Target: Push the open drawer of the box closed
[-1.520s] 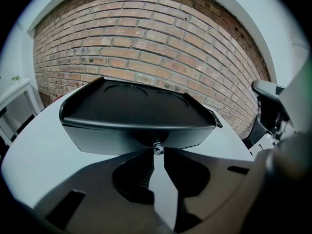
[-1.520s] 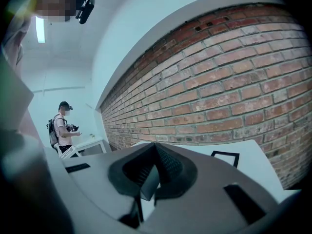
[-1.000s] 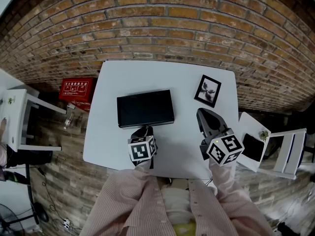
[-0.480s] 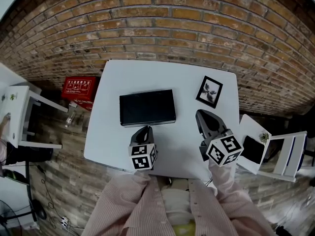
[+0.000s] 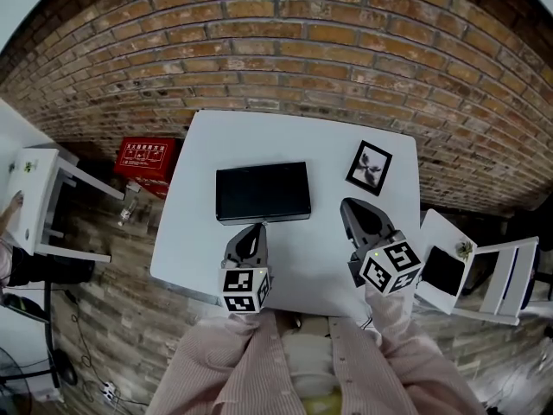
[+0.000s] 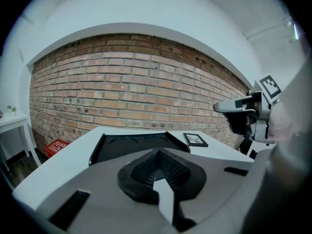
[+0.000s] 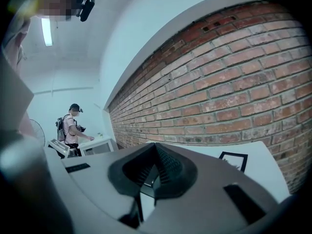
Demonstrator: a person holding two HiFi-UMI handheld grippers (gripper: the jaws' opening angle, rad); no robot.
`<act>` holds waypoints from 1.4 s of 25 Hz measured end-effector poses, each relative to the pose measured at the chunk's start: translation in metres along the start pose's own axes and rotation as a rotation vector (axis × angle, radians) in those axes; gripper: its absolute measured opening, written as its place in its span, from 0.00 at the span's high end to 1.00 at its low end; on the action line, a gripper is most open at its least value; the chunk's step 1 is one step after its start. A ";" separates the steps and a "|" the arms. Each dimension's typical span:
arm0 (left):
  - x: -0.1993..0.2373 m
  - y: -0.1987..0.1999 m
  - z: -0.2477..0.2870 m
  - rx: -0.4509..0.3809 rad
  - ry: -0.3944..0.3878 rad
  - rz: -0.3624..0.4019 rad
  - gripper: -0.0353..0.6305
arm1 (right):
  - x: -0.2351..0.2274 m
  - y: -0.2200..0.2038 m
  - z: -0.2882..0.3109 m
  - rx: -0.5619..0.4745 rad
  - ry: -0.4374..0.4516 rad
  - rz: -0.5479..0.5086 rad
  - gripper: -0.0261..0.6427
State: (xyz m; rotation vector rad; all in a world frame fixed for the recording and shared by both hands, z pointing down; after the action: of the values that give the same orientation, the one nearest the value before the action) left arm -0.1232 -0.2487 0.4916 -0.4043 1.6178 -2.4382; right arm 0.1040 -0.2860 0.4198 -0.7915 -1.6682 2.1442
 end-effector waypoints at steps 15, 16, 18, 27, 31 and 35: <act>0.011 0.058 -0.062 -0.189 0.001 0.023 0.95 | 0.021 0.014 -0.017 -0.105 0.037 -0.024 0.96; 0.012 0.062 -0.066 -0.199 0.007 0.028 0.95 | 0.022 0.016 -0.018 -0.113 0.036 -0.041 0.96; 0.015 0.071 -0.074 -0.218 0.016 0.040 0.95 | 0.024 0.021 -0.021 -0.130 0.036 -0.062 0.96; 0.024 0.098 -0.099 -0.297 0.057 0.051 0.95 | 0.025 0.038 -0.029 -0.188 0.027 -0.090 0.96; 0.025 0.102 -0.103 -0.309 0.065 0.052 0.95 | 0.024 0.044 -0.029 -0.200 0.025 -0.098 0.96; 0.027 0.103 -0.104 -0.313 0.074 0.048 0.95 | 0.025 0.047 -0.029 -0.208 0.027 -0.103 0.96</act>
State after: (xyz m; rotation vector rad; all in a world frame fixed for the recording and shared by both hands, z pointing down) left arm -0.1822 -0.2058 0.3617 -0.3173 2.0239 -2.1915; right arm 0.1055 -0.2625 0.3644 -0.7677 -1.8964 1.9058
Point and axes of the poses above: the fingertips, and each gripper's own axes: z forward along the fingers, x to its left, y out of its top, the point moved 5 cm from there along -z, backward along the fingers
